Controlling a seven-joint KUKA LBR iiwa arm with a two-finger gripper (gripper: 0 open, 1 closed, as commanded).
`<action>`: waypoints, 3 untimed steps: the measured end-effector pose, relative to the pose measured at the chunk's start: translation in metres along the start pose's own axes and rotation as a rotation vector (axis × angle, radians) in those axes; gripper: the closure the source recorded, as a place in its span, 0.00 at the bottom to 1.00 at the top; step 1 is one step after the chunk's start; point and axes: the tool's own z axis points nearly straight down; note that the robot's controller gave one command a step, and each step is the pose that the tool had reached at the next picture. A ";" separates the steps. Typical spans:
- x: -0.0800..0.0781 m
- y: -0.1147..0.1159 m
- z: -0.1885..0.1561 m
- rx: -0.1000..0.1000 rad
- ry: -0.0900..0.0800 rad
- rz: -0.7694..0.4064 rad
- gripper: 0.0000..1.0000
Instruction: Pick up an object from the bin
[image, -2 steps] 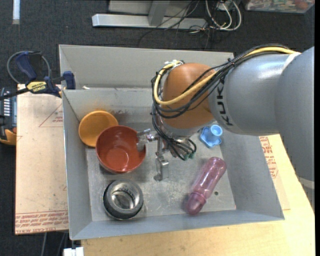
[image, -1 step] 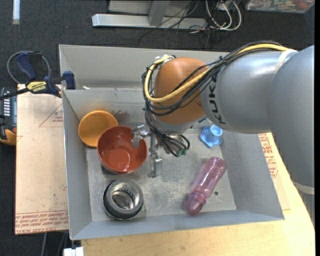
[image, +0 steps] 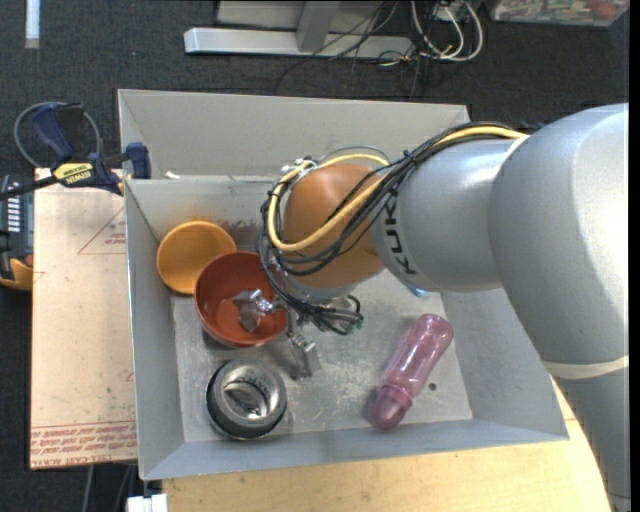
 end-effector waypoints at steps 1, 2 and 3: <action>-0.019 0.015 -0.064 -0.005 -0.014 0.319 1.00; -0.019 0.015 -0.064 -0.005 -0.014 0.319 1.00; -0.051 0.058 -0.034 -0.008 -0.016 0.262 1.00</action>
Offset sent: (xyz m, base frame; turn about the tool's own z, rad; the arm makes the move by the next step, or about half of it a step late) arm 0.0000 0.0000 0.0000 0.0000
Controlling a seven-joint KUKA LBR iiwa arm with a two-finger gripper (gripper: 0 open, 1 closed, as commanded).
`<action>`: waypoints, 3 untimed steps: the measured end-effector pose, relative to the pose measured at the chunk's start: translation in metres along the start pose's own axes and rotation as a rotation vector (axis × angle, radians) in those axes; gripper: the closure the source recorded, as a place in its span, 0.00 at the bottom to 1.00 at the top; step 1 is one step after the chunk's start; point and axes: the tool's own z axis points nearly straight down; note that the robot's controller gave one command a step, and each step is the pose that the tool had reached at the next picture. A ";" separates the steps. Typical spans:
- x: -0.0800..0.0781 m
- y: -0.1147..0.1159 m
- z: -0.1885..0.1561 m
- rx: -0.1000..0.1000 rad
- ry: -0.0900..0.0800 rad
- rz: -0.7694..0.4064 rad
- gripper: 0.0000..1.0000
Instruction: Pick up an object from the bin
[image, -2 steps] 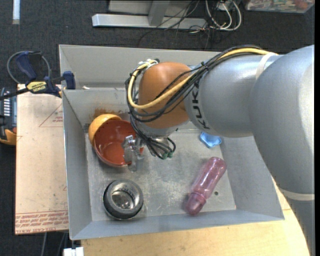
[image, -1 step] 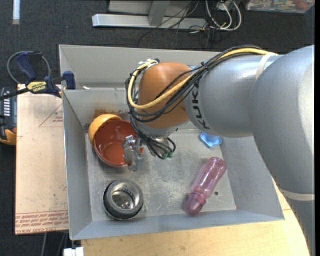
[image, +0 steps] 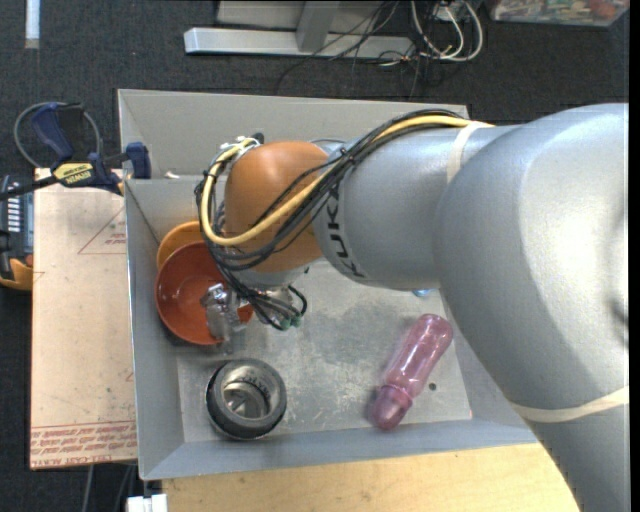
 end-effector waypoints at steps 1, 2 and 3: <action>-0.003 0.001 0.001 0.003 -0.001 -0.013 1.00; -0.022 -0.011 0.031 0.004 -0.004 -0.260 1.00; -0.014 0.015 0.034 0.002 -0.005 -0.055 1.00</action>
Offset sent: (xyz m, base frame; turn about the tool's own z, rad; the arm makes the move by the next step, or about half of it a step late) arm 0.0236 -0.0001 -0.0291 -0.2636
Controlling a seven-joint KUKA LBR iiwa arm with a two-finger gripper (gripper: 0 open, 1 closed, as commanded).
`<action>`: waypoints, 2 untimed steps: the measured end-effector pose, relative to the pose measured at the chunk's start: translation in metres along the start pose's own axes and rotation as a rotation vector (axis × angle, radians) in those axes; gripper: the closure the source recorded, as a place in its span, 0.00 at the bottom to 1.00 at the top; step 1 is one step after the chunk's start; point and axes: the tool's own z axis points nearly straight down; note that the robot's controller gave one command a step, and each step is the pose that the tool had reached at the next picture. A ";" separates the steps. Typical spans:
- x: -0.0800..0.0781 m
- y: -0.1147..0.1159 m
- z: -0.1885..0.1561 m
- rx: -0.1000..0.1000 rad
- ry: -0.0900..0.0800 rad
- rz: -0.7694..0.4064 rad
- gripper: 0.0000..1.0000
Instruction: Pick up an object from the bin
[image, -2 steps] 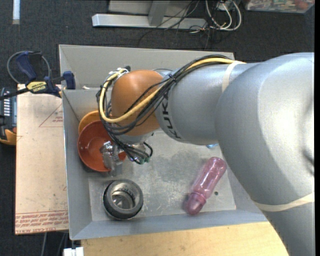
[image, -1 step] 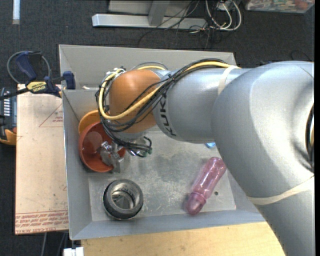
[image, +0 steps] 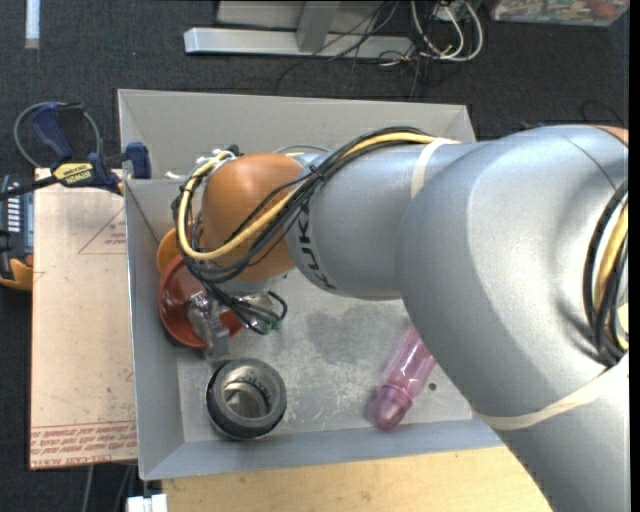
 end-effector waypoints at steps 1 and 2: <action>-0.006 -0.026 -0.004 0.002 -0.004 -0.175 1.00; 0.003 -0.019 -0.019 -0.002 0.007 -0.150 1.00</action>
Offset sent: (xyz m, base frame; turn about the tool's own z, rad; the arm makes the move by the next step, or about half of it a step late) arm -0.0243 -0.0100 0.1402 -0.0061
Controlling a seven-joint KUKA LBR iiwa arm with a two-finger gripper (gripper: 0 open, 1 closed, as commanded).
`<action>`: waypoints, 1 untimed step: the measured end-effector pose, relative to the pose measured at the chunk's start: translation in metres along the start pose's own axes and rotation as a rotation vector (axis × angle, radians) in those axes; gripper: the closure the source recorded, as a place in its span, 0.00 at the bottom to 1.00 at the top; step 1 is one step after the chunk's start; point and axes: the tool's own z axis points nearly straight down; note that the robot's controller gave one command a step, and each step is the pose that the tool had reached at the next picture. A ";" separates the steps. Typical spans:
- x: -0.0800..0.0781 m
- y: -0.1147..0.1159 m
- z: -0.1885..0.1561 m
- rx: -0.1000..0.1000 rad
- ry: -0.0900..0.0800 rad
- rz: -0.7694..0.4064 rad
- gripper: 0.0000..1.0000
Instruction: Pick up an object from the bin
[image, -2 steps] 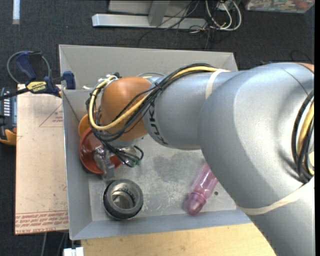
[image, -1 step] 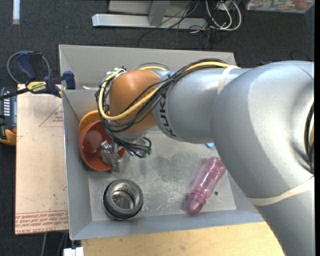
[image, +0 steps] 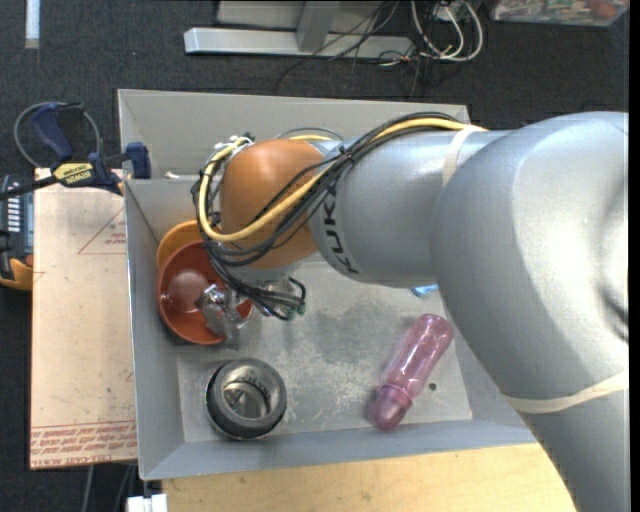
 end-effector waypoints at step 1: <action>-0.007 0.021 0.004 0.004 -0.007 -0.232 1.00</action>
Offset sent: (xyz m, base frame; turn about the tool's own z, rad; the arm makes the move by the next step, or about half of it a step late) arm 0.0031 0.0145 -0.0185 0.0205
